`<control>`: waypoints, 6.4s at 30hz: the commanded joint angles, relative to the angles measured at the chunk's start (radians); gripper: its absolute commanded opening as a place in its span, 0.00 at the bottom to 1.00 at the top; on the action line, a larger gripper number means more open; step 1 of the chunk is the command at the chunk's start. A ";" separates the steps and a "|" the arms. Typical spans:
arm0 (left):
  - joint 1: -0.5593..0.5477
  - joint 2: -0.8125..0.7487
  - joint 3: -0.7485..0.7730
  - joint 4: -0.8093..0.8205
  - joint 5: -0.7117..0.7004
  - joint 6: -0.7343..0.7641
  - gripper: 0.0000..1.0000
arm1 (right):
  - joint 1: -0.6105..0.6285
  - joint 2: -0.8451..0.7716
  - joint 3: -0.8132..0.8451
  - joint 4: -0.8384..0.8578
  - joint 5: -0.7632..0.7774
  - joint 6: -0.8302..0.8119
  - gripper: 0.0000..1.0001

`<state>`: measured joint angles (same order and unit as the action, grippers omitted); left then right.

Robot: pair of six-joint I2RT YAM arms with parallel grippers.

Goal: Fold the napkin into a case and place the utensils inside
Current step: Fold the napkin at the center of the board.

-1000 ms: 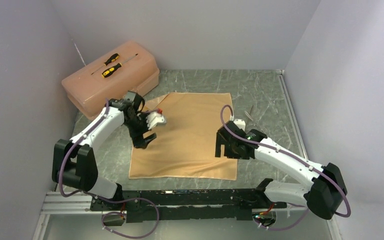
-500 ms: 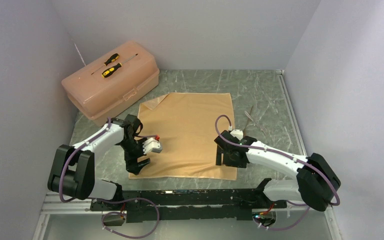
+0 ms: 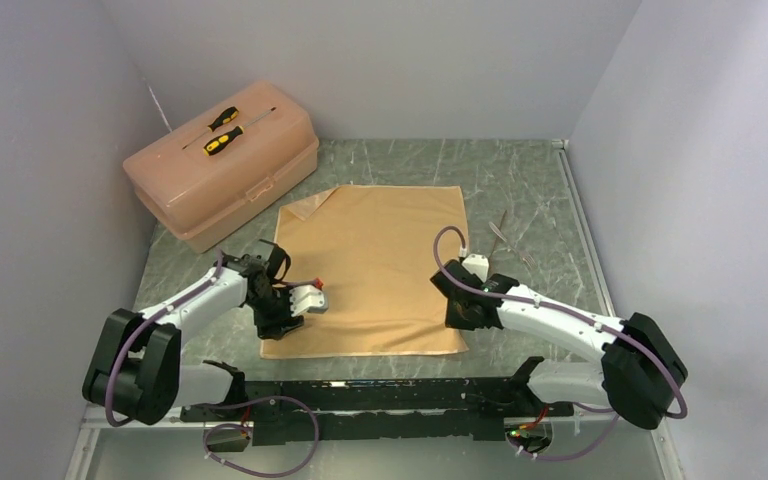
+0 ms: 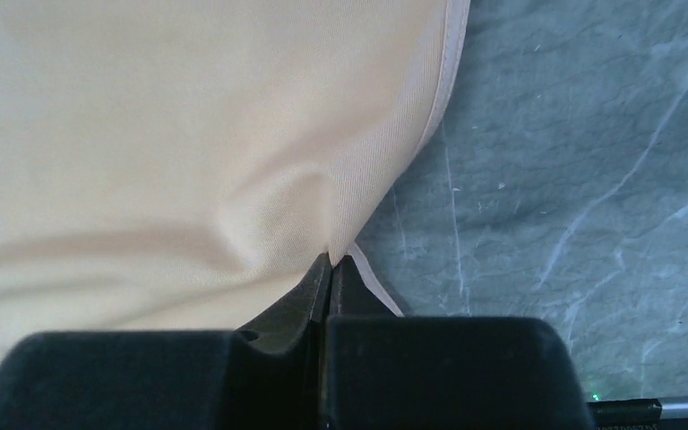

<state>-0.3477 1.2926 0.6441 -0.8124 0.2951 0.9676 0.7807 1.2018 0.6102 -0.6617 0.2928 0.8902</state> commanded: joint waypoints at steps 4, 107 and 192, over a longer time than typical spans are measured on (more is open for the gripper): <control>-0.022 -0.018 -0.036 0.079 0.039 0.000 0.44 | 0.004 -0.052 0.103 -0.062 0.094 -0.030 0.00; -0.018 0.616 0.601 0.676 -0.390 -0.204 0.67 | -0.305 0.847 0.802 0.487 -0.145 -0.336 0.35; -0.063 0.311 0.329 0.294 -0.166 -0.217 0.43 | -0.524 0.407 0.290 0.388 -0.131 -0.312 0.58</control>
<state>-0.4175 1.5990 0.9924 -0.6151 0.1757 0.7399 0.2604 1.5730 0.8749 -0.3481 0.1871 0.5941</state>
